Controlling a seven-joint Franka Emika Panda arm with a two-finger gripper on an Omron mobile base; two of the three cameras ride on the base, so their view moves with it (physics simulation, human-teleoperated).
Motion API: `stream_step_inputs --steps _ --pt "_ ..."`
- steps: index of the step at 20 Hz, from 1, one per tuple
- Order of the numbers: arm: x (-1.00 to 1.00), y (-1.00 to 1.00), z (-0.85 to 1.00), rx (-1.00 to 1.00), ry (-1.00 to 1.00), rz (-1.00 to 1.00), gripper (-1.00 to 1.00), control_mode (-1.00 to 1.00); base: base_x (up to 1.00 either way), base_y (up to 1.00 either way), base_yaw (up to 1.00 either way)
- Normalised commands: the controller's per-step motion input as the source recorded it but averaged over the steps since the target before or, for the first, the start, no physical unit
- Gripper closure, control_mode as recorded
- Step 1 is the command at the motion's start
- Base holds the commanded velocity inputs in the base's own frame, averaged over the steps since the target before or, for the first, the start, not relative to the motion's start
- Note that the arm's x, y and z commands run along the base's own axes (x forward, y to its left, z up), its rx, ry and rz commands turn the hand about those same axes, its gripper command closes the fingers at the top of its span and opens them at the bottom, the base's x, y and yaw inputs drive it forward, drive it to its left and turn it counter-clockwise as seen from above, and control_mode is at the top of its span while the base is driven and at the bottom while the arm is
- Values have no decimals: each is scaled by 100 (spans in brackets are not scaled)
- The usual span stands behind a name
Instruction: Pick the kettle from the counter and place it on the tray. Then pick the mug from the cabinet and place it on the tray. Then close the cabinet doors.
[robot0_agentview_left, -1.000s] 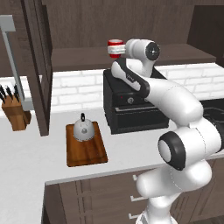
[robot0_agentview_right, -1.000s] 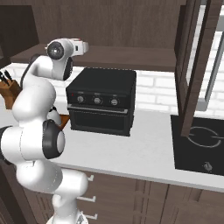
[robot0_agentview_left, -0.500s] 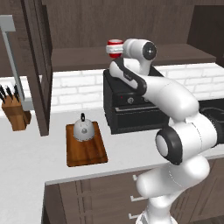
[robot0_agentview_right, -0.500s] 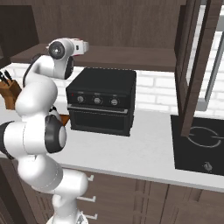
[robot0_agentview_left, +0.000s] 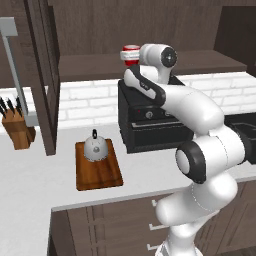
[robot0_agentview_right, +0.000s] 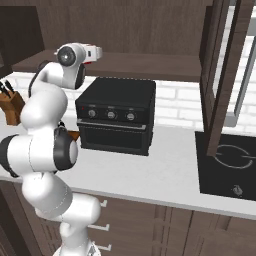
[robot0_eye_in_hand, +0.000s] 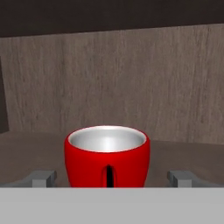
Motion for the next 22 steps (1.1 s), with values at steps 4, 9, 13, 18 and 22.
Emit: stream_step_inputs --steps 4,9,13,18,22 --pt "9 0 -3 0 0 0 -100 -100 0 0 0" --pt "0 0 -1 0 0 0 100 -100 0 0 0" --pt "0 0 0 0 0 0 100 -100 0 0 0" --pt "0 0 -4 0 4 0 100 -100 0 0 0" --pt "0 0 -7 0 2 0 100 -100 0 0 0"
